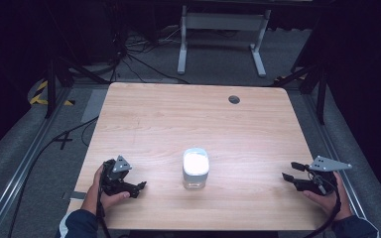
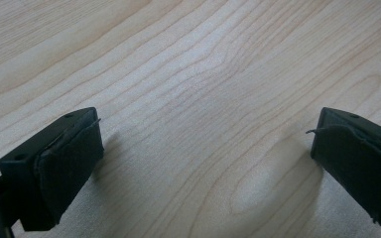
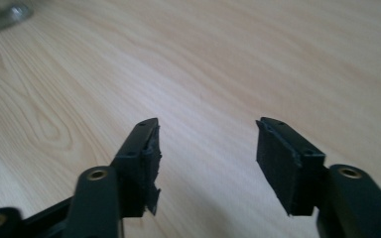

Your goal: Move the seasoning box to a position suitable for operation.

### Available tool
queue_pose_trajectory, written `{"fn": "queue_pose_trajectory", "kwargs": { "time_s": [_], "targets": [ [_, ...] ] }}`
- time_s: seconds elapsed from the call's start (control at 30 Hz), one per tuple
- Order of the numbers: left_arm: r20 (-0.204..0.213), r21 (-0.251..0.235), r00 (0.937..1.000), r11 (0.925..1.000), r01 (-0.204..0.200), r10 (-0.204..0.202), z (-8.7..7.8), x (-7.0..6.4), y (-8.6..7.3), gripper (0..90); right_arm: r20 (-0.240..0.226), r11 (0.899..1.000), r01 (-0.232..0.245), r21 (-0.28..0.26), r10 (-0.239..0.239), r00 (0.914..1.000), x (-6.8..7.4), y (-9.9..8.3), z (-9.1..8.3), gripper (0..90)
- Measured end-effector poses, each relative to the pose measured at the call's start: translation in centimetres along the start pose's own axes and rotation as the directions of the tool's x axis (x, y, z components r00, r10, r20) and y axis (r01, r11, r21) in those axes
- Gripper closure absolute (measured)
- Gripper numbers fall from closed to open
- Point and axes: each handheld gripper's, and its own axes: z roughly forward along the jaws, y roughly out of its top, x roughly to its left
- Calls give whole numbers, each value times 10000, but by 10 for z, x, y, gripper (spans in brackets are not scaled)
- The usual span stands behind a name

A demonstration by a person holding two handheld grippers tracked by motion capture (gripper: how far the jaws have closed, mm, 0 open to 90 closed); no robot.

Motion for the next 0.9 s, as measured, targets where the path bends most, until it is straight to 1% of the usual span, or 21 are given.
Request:
{"fn": "queue_pose_trajectory", "kwargs": {
  "time_s": [0.03, 0.1, 0.13, 0.2, 0.23, 0.27, 0.33, 0.37, 0.47, 0.5, 0.6, 0.67, 0.73, 0.77, 0.8, 0.83, 0.87, 0.9],
  "targets": [
    [-2, 0, 10000, 10000, -11, 11, 0, 0, 0, 0, -14, 9999, 76, -90, -77, 10000, 1, 4, 0, 457],
    [13, -6, 10000, 10000, -2, 2, 0, 0, 0, 1, -401, 9987, 120, -488, -140, 9991, 3, 18, 0, 506],
    [1, -4, 10000, 10000, -8, 8, 0, 0, 0, 1, -457, 9981, 154, -594, -182, 9988, 5, 24, 0, 518],
    [19, 6, 10000, 10000, 9, -9, 0, 0, 0, 0, -517, 9966, 367, -737, -406, 9978, 7, 34, 2, 548],
    [19, 6, 10000, 10000, 9, -9, 0, 0, 0, 1, -517, 9966, 367, -737, -406, 9978, 7, 34, 2, 548],
    [6, -3, 10000, 10000, -3, 3, 0, 0, 0, 1, -545, 9954, 471, -830, -518, 9972, 10, 41, 3, 573],
    [41, -4, 10000, 10000, 18, -18, 0, 0, 0, 0, -502, 9920, 609, -1108, -667, 9965, 14, 54, 7, 672],
    [56, -36, 10000, 10000, -29, 29, 0, 1, 0, 0, -520, 9894, 686, -1277, -758, 9958, 16, 61, 10, 696],
    [54, -39, 10000, 10000, -74, 74, 0, 1, 0, 0, -738, 9888, 629, -1357, -734, 9946, 17, 68, 14, 706],
    [59, -29, 10000, 10000, -68, 68, 0, 1, 0, 0, -842, 9887, 764, -1293, -877, 9926, 20, 75, 20, 711],
    [67, -23, 10000, 10000, -58, 58, 0, 1, 0, 0, -1031, 9876, 816, -1341, -958, 9900, 24, 83, 27, 710],
    [83, 15, 9999, 10000, -59, 59, 0, 1, 1, 0, -1120, 9841, 932, -1515, -1108, 9875, 28, 91, 31, 711],
    [115, 23, 9999, 10000, -55, 55, 1, 1, 1, 0, -1368, 9813, 910, -1698, -1149, 9839, 33, 101, 36, 711],
    [112, 29, 9999, 10000, -57, 57, 1, 1, 1, 0, -1370, 9788, 1010, -1785, -1263, 9825, 35, 105, 38, 711],
    [112, 29, 9999, 10000, -57, 57, 1, 1, 1, 0, -1370, 9788, 1010, -1785, -1263, 9825, 35, 105, 38, 711],
    [111, -18, 9999, 10000, -48, 48, 1, 1, 1, 0, -1416, 9780, 1042, -1810, -1308, 9812, 38, 109, 40, 713],
    [111, 22, 9999, 10000, -58, 58, 1, 1, 1, 0, -1680, 9753, 898, -2016, -1247, 9779, 41, 117, 46, 723],
    [110, -13, 9999, 10000, -52, 52, 1, 1, 1, 0, -1751, 9749, 854, -2056, -1225, 9769, 43, 121, 49, 726]
  ]
}}
